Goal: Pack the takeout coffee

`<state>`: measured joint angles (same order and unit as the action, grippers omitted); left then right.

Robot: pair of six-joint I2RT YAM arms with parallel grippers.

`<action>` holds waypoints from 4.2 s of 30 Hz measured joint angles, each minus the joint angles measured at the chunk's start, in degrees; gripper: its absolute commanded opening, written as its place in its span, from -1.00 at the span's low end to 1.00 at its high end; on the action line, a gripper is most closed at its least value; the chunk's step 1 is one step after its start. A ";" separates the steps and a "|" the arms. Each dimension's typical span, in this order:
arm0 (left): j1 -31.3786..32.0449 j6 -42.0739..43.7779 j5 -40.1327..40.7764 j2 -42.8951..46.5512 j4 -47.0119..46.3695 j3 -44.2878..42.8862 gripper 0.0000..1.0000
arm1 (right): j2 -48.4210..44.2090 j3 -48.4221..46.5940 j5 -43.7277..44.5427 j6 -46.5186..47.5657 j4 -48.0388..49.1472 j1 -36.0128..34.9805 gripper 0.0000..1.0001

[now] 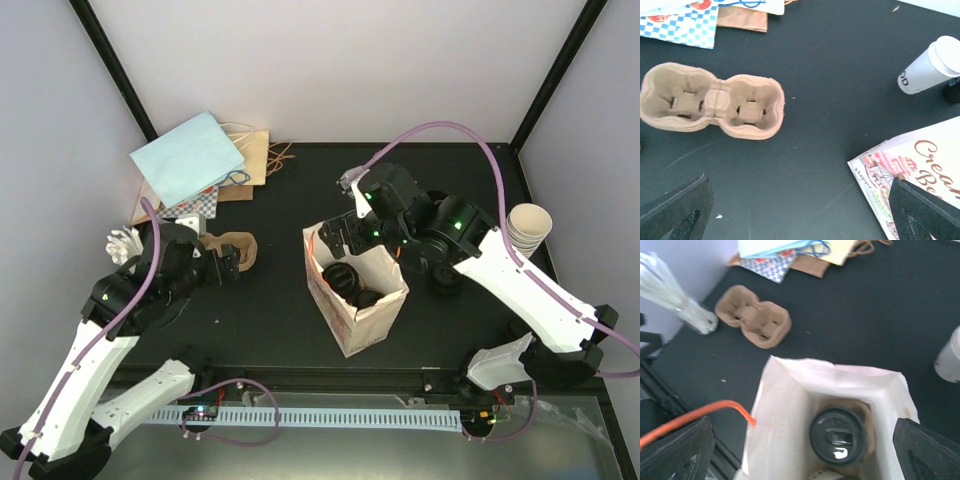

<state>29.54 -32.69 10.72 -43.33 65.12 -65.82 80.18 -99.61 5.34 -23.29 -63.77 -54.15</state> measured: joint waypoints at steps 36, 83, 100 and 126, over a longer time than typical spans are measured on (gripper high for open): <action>-3.61 3.41 6.86 -0.44 6.86 -3.63 0.98 | -13.51 17.90 -12.90 -7.76 56.89 0.00 1.00; -38.12 6.64 20.81 -33.68 -1.70 -11.67 -0.24 | -52.50 46.88 9.62 3.72 34.82 0.02 1.00; -39.63 5.95 21.99 -32.94 -1.84 -9.86 -0.31 | -52.50 47.04 9.57 5.66 34.97 0.02 1.00; -39.98 6.12 19.58 -35.08 1.70 -13.66 -0.89 | -52.48 47.04 9.09 5.40 34.99 0.02 1.00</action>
<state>-10.44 -26.57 30.30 -78.41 66.83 -79.48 27.70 -52.58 14.44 -17.89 -28.77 -54.13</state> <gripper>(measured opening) 0.060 1.000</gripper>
